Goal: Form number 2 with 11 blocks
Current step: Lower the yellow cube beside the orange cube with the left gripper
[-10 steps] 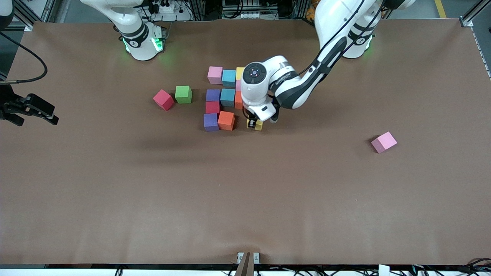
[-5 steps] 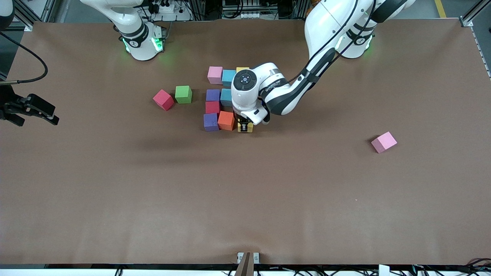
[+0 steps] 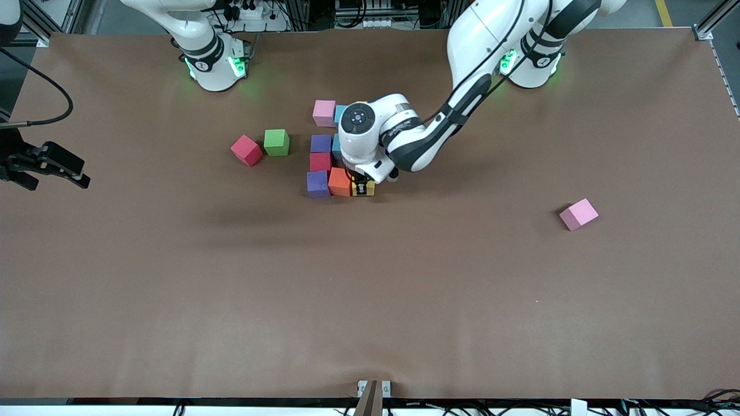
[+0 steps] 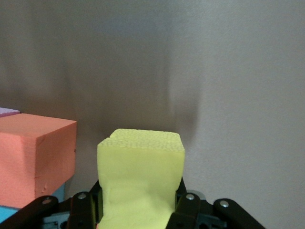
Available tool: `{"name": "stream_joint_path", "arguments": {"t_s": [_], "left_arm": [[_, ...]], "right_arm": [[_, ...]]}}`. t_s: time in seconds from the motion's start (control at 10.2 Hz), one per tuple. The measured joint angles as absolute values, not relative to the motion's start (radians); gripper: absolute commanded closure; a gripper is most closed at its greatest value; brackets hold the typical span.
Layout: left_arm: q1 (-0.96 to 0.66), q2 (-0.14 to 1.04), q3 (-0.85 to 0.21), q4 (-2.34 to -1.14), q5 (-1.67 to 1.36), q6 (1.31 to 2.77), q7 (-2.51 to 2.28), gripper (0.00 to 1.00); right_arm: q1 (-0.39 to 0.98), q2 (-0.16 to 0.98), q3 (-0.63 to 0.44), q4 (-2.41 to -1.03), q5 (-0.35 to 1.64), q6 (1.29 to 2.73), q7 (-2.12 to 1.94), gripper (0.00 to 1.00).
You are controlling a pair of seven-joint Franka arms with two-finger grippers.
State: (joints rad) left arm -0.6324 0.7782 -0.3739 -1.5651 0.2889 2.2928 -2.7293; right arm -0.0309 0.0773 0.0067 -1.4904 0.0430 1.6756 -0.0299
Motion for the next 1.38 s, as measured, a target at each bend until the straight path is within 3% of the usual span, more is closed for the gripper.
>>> {"name": "stream_joint_path", "arguments": {"t_s": [1.38], "left_arm": [[-0.693, 0.792, -0.320, -1.544, 0.289, 2.291, -2.629, 1.00]], "right_arm": [[-0.031, 0.078, 0.007, -1.494, 0.049, 1.675, -0.030, 0.00]]}}
